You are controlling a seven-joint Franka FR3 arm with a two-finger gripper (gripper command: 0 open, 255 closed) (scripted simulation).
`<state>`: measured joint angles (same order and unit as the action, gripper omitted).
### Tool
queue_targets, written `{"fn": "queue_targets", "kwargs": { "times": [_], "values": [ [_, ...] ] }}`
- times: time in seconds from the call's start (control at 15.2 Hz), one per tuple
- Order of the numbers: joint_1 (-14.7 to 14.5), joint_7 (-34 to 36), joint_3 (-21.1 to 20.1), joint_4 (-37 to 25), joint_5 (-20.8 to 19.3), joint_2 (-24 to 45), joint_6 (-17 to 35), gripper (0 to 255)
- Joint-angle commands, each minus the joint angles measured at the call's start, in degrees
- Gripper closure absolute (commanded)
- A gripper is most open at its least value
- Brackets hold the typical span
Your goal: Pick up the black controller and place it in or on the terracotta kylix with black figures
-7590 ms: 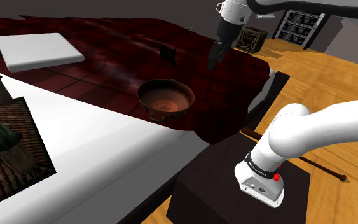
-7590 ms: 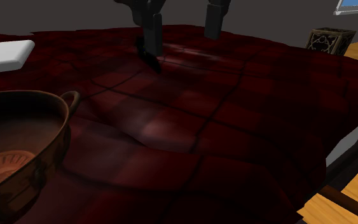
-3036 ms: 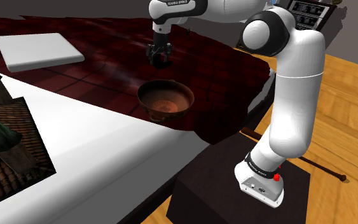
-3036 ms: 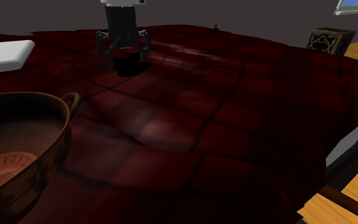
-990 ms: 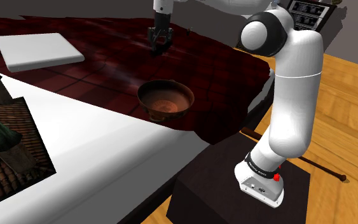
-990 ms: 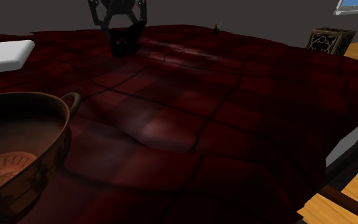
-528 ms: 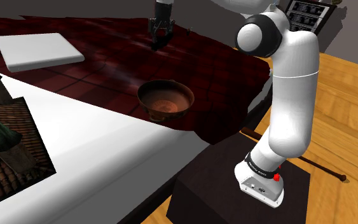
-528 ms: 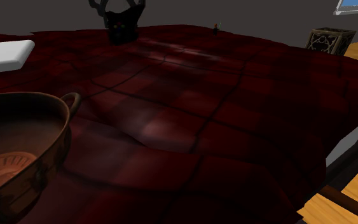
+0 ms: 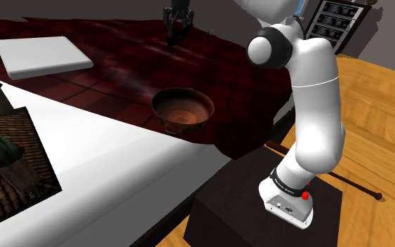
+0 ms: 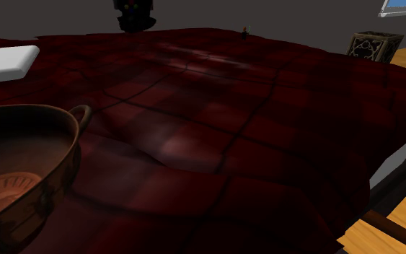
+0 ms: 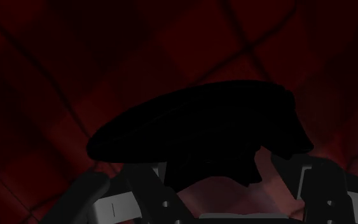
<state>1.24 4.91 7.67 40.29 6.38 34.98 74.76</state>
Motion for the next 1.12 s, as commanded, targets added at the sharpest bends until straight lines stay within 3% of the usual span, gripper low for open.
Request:
{"fn": "queue_targets", "kwargs": {
  "times": [0.0, 0.07, 0.13, 0.33, 0.66, 1.06],
  "values": [
    [0.34, 0.20, -0.13, -4.15, 0.20, 1.80, -2.38, 255],
    [-1.44, 0.61, 0.20, 6.48, -0.47, -4.45, 1.99, 255],
    [-2.82, 1.26, 0.33, 13.11, -0.96, -8.55, 4.55, 255],
    [-5.94, 3.77, -0.12, 26.67, -2.30, -17.48, 9.32, 255],
    [-9.81, 8.79, -1.92, 41.52, -3.90, -28.30, 13.63, 255],
    [-13.40, 15.45, -5.11, 53.86, -4.72, -38.31, 16.20, 255]
  ]
}}
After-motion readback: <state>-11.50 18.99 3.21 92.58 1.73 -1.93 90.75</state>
